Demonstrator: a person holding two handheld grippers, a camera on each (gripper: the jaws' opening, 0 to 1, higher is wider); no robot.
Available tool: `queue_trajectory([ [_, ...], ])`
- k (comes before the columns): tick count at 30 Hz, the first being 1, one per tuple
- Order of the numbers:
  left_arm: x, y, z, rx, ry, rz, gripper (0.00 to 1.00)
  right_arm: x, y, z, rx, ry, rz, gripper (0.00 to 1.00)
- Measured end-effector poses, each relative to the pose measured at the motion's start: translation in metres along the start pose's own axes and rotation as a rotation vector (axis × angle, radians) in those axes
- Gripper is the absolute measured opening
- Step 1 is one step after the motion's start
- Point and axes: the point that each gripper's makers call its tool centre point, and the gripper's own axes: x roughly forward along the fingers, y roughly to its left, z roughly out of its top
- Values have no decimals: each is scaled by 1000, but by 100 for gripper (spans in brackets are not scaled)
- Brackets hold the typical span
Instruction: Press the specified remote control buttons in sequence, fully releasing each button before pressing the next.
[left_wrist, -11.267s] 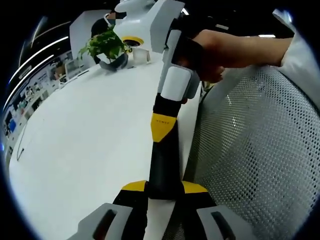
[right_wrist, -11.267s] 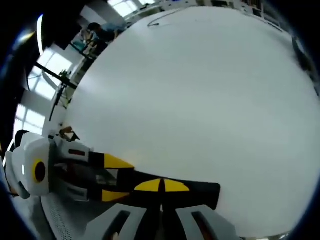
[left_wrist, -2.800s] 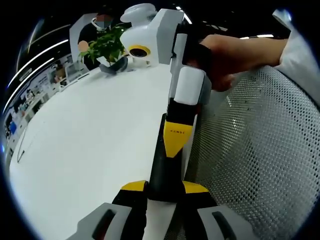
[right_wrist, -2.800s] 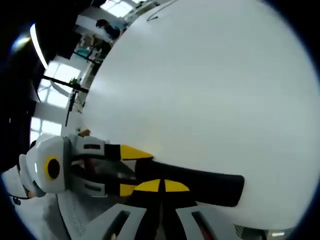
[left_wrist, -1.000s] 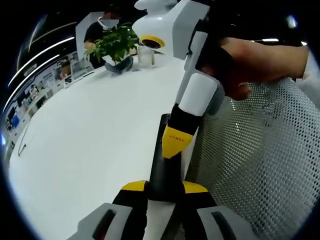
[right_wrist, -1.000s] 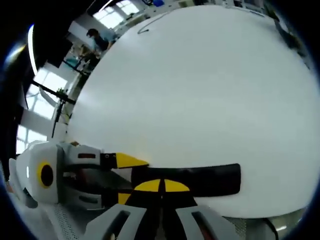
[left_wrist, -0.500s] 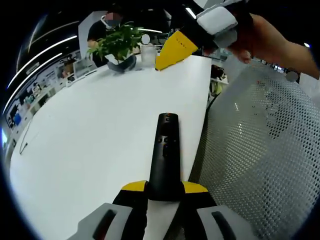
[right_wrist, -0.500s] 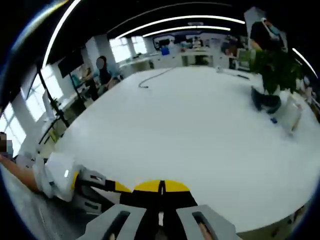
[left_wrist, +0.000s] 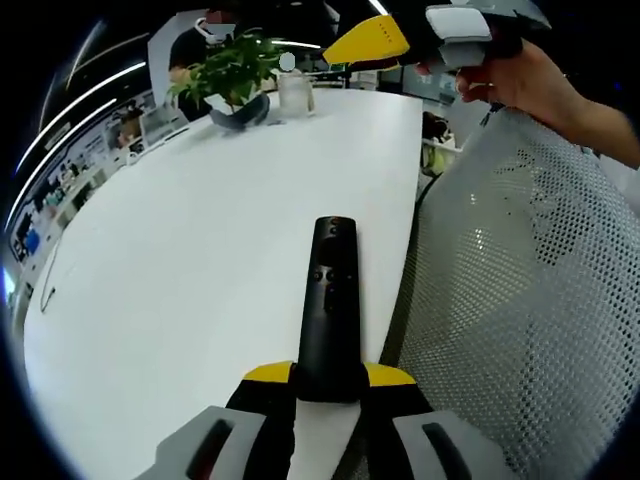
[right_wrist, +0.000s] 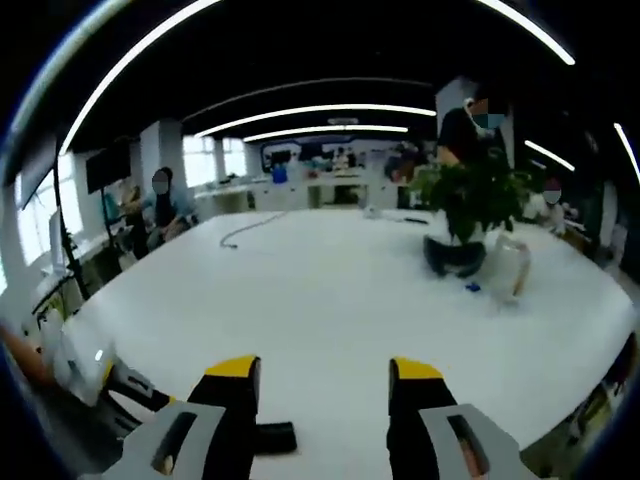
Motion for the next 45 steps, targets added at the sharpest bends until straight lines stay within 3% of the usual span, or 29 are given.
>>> queue_trajectory([
  [2, -1, 2, -1, 11, 6, -6, 23, 1, -3, 3, -46, -11, -31, 58],
  [5, -2, 5, -2, 29, 4, -21, 23, -2, -12, 15, -97, -100, -97, 77],
  [6, -2, 6, -2, 32, 5, -20, 23, -3, -15, 16, -92, -112, -112, 83],
  [11, -2, 13, -3, 60, 4, -40, 24, -9, -37, 20, -23, -151, -195, 92],
  [15, -1, 16, -3, 78, 18, -53, 24, -10, -38, 21, -23, -156, -205, 88],
  [21, -1, 23, -5, 97, 23, -66, 23, -5, -31, 17, -59, -134, -190, 96],
  [25, -2, 33, -6, 96, 25, -61, 23, -11, -36, 24, -81, -178, -225, 99],
  [29, -1, 47, -5, 81, 29, -55, 24, -7, -40, 19, -57, -151, -229, 99],
  [36, 0, 72, -3, 65, 42, -38, 24, 0, -32, 9, -106, -87, -209, 95],
  [45, 1, 112, -1, 80, 71, 3, 24, 1, -36, 6, -112, -68, -216, 94],
])
